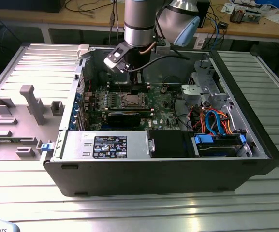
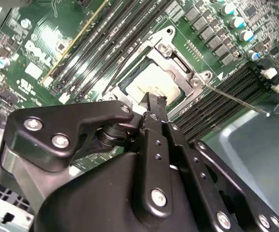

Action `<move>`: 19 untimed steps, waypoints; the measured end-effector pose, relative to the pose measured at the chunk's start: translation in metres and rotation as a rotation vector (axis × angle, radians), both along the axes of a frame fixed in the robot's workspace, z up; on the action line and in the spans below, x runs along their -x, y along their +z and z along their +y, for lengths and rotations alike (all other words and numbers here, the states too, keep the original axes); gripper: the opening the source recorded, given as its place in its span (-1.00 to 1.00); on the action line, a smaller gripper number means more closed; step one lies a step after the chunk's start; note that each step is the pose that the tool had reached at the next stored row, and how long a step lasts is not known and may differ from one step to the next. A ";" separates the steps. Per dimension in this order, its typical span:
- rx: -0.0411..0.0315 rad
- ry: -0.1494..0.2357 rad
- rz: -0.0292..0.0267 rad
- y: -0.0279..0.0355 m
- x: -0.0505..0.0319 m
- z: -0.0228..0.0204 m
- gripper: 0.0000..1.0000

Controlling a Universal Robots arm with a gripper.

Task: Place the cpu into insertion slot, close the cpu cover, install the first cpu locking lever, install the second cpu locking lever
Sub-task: 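Install the first cpu locking lever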

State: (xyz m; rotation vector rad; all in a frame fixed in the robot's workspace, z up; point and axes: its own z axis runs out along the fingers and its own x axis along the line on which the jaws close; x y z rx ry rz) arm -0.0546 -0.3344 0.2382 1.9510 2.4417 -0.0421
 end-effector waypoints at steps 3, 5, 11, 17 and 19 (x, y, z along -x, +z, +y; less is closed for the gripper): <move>0.0000 0.093 -0.0001 0.0000 0.0000 0.0000 -0.79; 0.0000 0.125 0.0000 0.0000 0.0000 0.0001 -0.79; 0.0001 0.240 0.0000 0.0000 0.0001 0.0002 -0.79; -0.0001 0.400 -0.0001 -0.0001 0.0000 0.0006 -0.79; 0.0000 0.428 0.0000 0.0000 0.0000 0.0006 -0.79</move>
